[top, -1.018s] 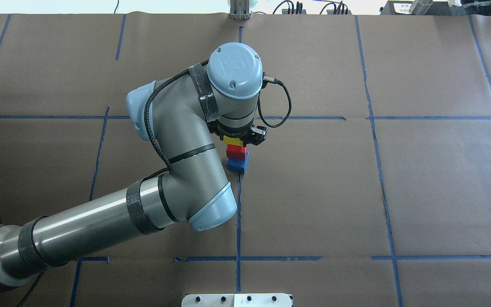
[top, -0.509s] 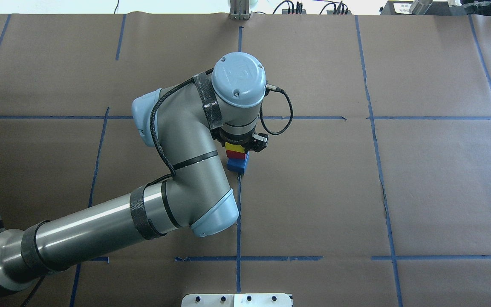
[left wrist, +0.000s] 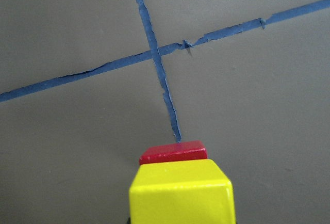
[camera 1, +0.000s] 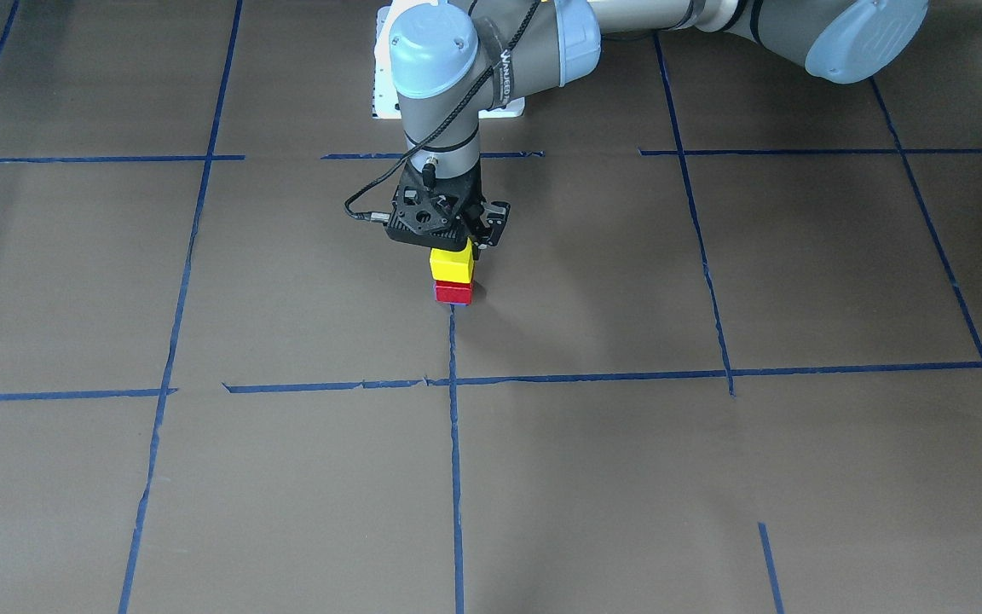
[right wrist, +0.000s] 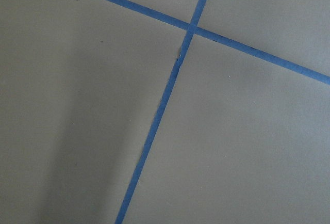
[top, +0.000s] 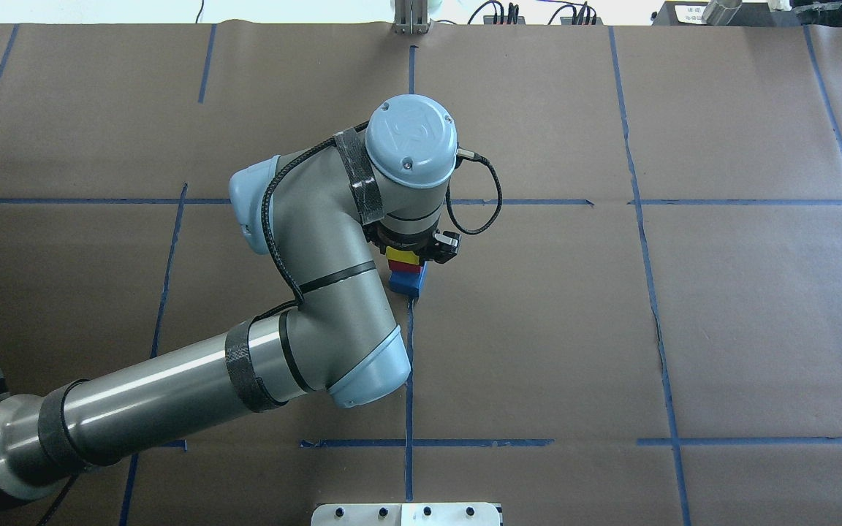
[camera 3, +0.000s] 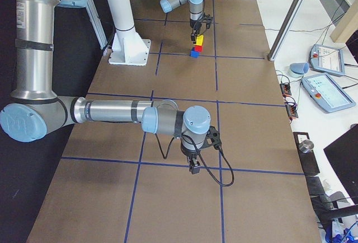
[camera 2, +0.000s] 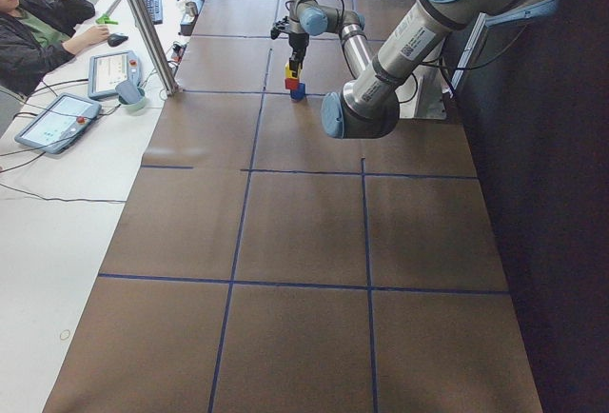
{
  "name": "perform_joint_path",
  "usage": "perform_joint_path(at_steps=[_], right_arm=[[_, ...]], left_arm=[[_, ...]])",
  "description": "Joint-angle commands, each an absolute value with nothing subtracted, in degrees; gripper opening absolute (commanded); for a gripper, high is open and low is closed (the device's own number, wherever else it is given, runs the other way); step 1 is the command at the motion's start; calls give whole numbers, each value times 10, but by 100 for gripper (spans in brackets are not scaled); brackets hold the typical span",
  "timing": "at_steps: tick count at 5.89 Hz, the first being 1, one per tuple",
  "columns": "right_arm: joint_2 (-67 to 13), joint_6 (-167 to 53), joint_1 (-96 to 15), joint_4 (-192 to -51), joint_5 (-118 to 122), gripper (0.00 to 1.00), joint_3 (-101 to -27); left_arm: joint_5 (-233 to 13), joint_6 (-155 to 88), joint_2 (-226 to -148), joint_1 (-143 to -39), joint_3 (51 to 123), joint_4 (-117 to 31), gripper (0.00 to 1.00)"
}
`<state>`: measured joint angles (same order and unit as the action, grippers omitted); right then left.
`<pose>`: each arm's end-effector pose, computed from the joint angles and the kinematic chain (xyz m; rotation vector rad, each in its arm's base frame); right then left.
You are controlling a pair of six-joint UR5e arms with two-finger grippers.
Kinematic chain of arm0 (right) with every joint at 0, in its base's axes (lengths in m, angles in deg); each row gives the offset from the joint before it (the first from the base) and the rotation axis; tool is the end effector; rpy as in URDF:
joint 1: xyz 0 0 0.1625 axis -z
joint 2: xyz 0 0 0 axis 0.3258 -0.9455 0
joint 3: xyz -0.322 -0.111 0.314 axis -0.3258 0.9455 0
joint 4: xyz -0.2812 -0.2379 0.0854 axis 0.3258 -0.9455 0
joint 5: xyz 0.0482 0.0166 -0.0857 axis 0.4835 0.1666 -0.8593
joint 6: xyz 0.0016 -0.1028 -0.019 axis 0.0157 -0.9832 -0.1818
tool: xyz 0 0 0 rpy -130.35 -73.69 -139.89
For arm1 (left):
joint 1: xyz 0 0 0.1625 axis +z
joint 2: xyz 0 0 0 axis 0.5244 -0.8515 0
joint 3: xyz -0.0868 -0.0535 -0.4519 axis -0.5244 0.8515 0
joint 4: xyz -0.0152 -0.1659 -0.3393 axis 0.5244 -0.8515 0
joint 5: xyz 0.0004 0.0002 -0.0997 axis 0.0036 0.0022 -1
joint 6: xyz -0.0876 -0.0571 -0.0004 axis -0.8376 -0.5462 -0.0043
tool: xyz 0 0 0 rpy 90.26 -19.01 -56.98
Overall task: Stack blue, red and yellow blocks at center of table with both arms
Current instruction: 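Lower the yellow block onto the red block and open the left gripper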
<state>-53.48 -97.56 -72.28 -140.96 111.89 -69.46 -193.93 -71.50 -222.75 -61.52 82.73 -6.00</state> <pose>0.0714 -0.3962 0.6946 0.0956 -0.7464 -0.3513 0.5901 -0.4610 0.1569 0.1832 0.7392 0.2231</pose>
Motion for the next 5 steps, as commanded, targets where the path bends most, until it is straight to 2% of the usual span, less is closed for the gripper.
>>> perform_joint_path(at_steps=[1, 2, 4, 5], right_arm=[[-535, -976, -723, -1410, 1119, 100, -695], [-535, -976, -723, -1410, 1119, 100, -695], [-535, -976, -722, -1410, 1119, 100, -695], [-535, -976, -723, -1410, 1119, 100, -695]], left_arm=[[-1940, -715, -2227, -615, 826, -60, 48], [-1939, -717, -2227, -614, 827, -61, 64], [-1939, -719, -2221, -614, 826, -83, 78], [-1939, -717, -2220, -614, 828, -84, 94]])
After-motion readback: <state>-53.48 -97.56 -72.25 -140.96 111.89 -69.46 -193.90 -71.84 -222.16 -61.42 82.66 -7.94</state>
